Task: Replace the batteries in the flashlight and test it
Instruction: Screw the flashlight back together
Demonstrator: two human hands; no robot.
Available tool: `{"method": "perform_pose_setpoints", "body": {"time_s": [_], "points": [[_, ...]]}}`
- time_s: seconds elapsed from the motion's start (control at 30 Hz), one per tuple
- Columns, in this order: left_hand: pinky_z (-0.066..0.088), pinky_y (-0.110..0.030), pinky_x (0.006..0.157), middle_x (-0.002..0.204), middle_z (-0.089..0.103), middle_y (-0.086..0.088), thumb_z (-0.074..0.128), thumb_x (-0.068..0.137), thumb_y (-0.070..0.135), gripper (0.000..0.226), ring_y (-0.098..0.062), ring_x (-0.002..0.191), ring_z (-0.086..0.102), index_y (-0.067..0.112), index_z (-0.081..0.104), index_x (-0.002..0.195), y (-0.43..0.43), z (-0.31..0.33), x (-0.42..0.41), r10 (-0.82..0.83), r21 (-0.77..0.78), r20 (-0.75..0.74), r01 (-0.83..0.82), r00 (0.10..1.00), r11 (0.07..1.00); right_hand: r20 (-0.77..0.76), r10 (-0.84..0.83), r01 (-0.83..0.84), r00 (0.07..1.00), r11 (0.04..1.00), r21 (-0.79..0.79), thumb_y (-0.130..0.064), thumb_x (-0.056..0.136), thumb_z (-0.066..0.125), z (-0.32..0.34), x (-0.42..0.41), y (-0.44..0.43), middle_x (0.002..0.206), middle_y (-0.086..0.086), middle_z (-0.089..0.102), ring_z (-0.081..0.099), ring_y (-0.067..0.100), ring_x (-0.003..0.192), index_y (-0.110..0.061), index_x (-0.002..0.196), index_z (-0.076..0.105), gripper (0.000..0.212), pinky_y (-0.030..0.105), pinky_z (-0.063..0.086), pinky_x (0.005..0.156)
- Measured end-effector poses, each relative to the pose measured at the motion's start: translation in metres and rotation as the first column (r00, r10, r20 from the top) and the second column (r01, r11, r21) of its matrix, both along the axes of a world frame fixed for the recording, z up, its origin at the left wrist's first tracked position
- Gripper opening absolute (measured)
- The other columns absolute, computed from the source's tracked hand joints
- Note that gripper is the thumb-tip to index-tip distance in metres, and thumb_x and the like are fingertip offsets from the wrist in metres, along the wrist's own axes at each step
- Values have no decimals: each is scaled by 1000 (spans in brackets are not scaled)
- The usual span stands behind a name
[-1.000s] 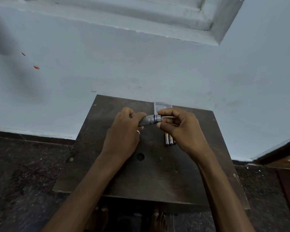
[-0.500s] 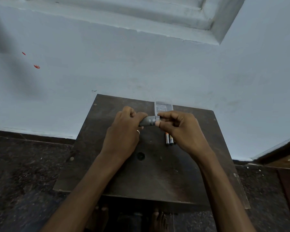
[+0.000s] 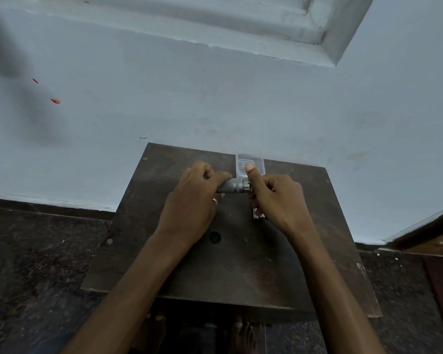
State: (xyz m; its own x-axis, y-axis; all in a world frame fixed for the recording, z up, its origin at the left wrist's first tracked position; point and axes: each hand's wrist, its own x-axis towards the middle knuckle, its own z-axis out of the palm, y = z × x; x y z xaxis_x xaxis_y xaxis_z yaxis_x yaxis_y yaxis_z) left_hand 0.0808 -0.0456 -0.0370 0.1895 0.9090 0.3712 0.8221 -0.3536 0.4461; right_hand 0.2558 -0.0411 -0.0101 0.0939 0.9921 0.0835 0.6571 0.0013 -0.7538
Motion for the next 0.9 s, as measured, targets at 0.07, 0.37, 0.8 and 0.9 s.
{"method": "perform_pose_setpoints", "body": {"time_s": [0.07,0.37,0.8,0.9], "points": [[55,-40,63,110,45,3,69,86,8,51,-14,100,46,32,56,128,0,-1,0,2,0,-1,-2,1000,1000,25,-34,33,999,997,68,-62,97,48,-2,0,1,62,12,68,68,26,63,-2,69,64,69,41,57,66],[56,-41,64,109,45,2,67,85,5,54,-14,98,44,32,57,130,1,-1,-4,23,-5,-8,-23,1000,1000,-156,148,-144,977,989,34,-38,87,76,-2,8,3,77,-5,77,75,7,71,-25,88,75,14,22,59,72],[54,-35,62,111,46,3,67,84,5,55,-14,100,45,32,57,131,-1,1,-3,16,-2,-33,-16,999,1000,-54,77,-81,996,992,-91,-66,97,45,-7,2,3,53,0,70,67,13,44,-9,58,68,73,29,57,57],[54,-36,61,112,46,3,66,84,5,55,-15,102,46,32,57,131,-1,1,-1,12,-3,-35,-12,999,1000,-32,43,-46,999,995,-93,-68,100,34,-7,2,3,48,0,67,65,14,41,-10,52,65,81,31,55,59]]}}
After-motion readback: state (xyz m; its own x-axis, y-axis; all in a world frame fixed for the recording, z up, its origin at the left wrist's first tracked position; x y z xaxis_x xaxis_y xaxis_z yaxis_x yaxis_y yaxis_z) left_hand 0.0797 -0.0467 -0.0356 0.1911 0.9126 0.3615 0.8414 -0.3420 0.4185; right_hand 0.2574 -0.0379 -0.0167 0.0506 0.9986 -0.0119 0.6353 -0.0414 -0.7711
